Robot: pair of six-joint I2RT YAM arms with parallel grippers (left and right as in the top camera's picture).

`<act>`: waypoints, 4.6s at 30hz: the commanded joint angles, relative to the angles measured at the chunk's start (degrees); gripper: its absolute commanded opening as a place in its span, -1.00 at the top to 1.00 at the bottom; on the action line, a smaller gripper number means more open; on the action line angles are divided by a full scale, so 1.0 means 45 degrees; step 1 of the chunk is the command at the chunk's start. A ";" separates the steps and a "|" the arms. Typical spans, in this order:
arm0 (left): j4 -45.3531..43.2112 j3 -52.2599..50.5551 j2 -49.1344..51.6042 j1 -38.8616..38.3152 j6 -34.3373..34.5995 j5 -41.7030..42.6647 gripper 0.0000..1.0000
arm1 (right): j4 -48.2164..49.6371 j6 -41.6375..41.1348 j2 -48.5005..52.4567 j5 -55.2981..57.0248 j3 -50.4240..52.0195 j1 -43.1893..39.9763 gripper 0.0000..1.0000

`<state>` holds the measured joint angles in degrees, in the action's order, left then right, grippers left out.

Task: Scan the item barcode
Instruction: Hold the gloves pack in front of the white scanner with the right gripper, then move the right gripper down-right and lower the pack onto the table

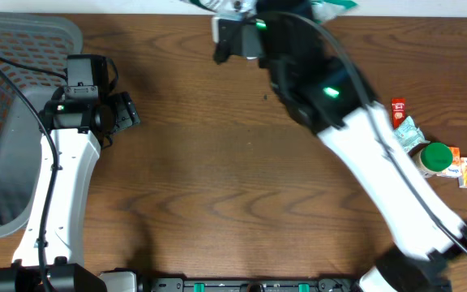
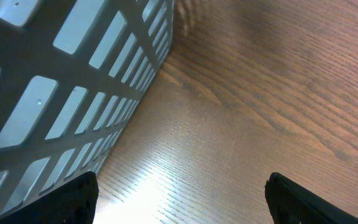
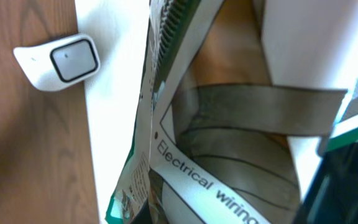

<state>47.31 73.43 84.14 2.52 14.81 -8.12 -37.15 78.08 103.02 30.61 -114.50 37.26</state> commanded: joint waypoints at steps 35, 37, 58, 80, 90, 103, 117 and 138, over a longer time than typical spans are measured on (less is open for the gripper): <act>-0.0005 0.0029 -0.0005 0.0034 0.0024 -0.0262 -0.75 | 1.3964 0.2346 1.0049 -0.1642 -0.0253 -0.1899 0.98; -0.0005 0.0029 -0.0005 0.0034 0.0024 -0.0262 -0.75 | 1.3974 0.2370 1.0049 -0.1821 -0.0311 -0.1875 0.98; -0.0005 0.0029 -0.0005 0.0034 0.0024 -0.0262 -0.75 | 1.1968 0.0529 1.0054 -0.1792 -0.0865 -0.1462 0.98; -0.0005 0.0029 -0.0005 0.0034 0.0024 -0.0262 -0.75 | 1.0409 -0.5207 0.9772 -0.1991 -0.0865 -0.1462 0.98; -0.0005 0.0029 -0.0005 0.0034 0.0024 -0.0262 -0.75 | 0.8675 -0.7291 0.6076 -0.2579 -0.0869 -0.1569 0.98; -0.0005 0.0029 -0.0005 0.0034 0.0024 -0.0262 -0.75 | -0.7048 -1.5169 0.2424 -0.5969 -0.0714 -0.2832 0.97; -0.0005 0.0029 -0.0005 0.0034 0.0024 -0.0262 -0.75 | -0.6018 -1.7277 0.2608 -0.5727 0.5911 -0.4896 0.97; -0.0005 0.0029 -0.0005 0.0034 0.0024 -0.0262 -0.75 | -0.5498 -1.6145 0.2608 -0.3497 0.6800 -0.6975 -0.99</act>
<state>47.31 73.41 84.16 2.52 14.81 -8.34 -62.00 2.42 114.76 13.17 -84.23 5.96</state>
